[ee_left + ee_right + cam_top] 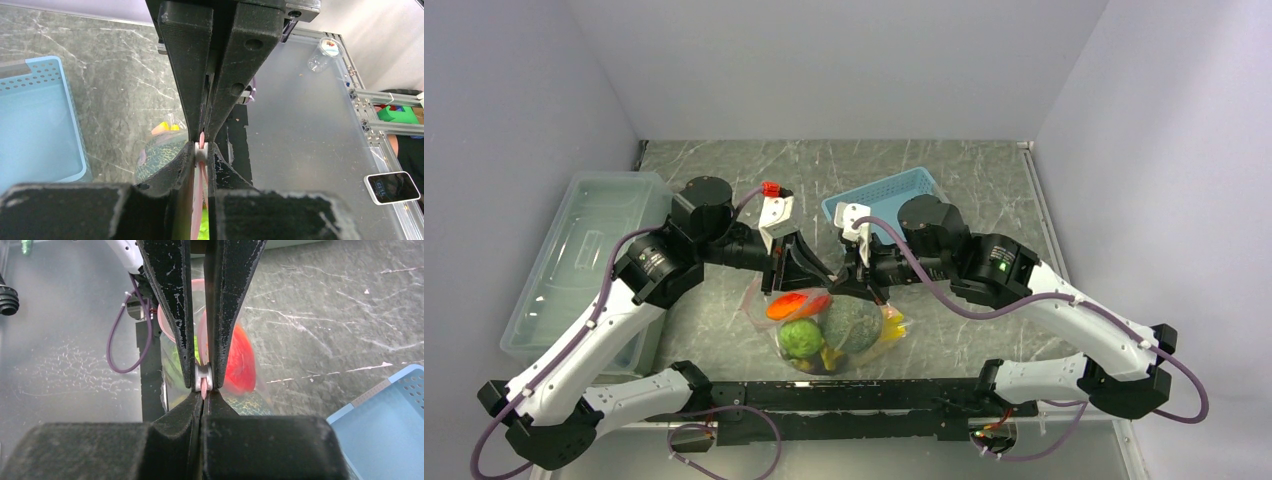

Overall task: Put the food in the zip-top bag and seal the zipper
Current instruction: Zip the zipper food storage bag.

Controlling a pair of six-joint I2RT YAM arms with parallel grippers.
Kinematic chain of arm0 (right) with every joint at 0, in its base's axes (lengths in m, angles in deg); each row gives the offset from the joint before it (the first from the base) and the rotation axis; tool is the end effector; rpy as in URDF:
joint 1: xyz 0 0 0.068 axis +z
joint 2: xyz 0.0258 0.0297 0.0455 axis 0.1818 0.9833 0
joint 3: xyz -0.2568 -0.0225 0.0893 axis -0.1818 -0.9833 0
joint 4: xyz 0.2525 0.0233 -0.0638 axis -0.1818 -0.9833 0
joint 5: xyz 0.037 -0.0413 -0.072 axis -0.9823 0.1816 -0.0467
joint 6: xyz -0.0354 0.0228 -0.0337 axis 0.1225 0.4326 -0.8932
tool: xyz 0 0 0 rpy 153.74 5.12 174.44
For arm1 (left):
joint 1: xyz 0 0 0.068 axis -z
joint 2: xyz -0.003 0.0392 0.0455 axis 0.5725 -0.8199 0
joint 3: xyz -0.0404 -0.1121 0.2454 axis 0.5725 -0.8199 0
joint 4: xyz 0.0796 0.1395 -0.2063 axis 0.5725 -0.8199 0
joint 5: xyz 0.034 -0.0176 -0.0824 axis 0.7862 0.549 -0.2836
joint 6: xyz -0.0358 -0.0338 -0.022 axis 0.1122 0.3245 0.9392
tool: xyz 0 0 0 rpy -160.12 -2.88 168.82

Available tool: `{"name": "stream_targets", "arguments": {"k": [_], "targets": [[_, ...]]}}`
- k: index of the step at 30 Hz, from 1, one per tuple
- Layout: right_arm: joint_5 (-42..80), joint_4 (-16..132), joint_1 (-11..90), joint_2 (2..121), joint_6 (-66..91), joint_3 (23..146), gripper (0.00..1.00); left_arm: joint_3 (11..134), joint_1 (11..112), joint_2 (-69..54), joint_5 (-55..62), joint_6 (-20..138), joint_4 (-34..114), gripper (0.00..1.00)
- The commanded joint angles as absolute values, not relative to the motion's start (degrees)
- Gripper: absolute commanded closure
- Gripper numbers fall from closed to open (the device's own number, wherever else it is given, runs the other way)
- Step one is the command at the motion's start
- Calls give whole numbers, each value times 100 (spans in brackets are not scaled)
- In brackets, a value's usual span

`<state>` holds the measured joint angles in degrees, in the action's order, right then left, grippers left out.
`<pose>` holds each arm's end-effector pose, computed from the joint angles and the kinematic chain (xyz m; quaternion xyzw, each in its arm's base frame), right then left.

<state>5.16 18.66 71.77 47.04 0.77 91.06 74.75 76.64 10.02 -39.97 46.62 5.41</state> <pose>0.1006 0.2108 0.4352 -0.5346 0.6389 0.3893 0.3930 0.1250 -0.1489 0.4370 0.5039 0.5773 -0.5155 0.3835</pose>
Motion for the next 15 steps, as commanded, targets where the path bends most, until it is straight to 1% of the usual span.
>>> {"name": "stream_targets", "arguments": {"k": [1,15], "targets": [[823,2375,7173,4433,161,9337,100,7587,7682,1060,-4087,4475,362,100],[1390,2435,7173,3933,249,9382,100,7554,7680,1175,-3897,4379,183,100]]}}
